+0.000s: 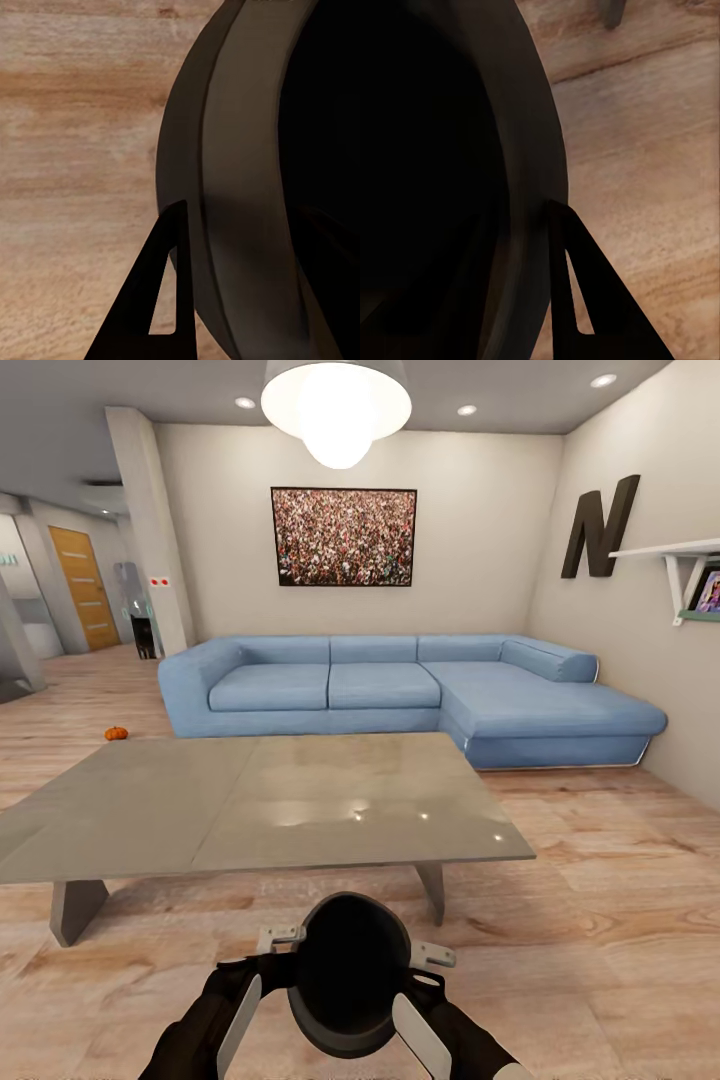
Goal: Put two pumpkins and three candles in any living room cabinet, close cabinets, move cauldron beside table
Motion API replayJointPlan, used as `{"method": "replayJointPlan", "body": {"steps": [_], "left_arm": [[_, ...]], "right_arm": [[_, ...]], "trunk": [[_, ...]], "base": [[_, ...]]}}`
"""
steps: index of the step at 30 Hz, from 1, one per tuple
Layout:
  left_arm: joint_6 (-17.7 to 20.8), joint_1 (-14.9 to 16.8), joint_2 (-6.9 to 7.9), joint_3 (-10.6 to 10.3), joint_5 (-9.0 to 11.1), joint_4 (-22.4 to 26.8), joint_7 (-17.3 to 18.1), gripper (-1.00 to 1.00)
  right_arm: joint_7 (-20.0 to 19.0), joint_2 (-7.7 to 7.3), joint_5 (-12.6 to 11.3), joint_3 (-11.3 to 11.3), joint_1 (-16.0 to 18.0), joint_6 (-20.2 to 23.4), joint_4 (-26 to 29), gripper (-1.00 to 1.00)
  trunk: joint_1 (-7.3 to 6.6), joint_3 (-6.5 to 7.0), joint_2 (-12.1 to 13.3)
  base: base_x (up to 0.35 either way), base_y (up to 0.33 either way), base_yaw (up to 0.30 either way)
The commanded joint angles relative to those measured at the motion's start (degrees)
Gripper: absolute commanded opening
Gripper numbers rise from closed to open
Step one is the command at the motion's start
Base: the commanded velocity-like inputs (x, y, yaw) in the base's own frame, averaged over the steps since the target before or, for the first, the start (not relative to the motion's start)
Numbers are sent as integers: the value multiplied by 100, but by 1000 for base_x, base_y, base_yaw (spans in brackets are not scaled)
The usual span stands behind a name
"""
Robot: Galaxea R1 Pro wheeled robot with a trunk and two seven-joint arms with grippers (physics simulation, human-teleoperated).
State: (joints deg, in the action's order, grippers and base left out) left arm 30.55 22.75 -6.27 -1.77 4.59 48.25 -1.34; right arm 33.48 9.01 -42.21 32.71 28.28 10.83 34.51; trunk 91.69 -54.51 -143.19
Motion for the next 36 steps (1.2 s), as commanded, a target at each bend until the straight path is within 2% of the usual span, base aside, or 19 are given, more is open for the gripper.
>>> {"method": "replayJointPlan", "body": {"steps": [1,4,9,21,31,36], "left_arm": [[30,3,3,1,-28,9,-24,-100],[30,2,3,1,-28,9,-24,-100],[30,2,3,1,-28,9,-24,-100],[30,2,3,1,-28,9,-24,-100],[30,2,3,1,-28,9,-24,-100],[30,2,3,1,-28,9,-24,-100]], "right_arm": [[41,-4,108,16,11,25,20,-100],[40,-4,108,16,11,27,20,-100],[40,-4,108,16,11,24,21,-100],[41,-4,108,16,11,26,25,-100],[41,-4,108,16,11,26,25,-100],[42,-4,108,16,11,25,26,-100]], "trunk": [[1,-27,-6],[9,-94,-10],[9,-94,-10],[40,-360,-26],[40,-360,-26],[53,-470,-33]], "base": [[0,0,0],[0,0,0],[0,0,0],[0,0,0],[0,0,0],[0,0,0]]}}
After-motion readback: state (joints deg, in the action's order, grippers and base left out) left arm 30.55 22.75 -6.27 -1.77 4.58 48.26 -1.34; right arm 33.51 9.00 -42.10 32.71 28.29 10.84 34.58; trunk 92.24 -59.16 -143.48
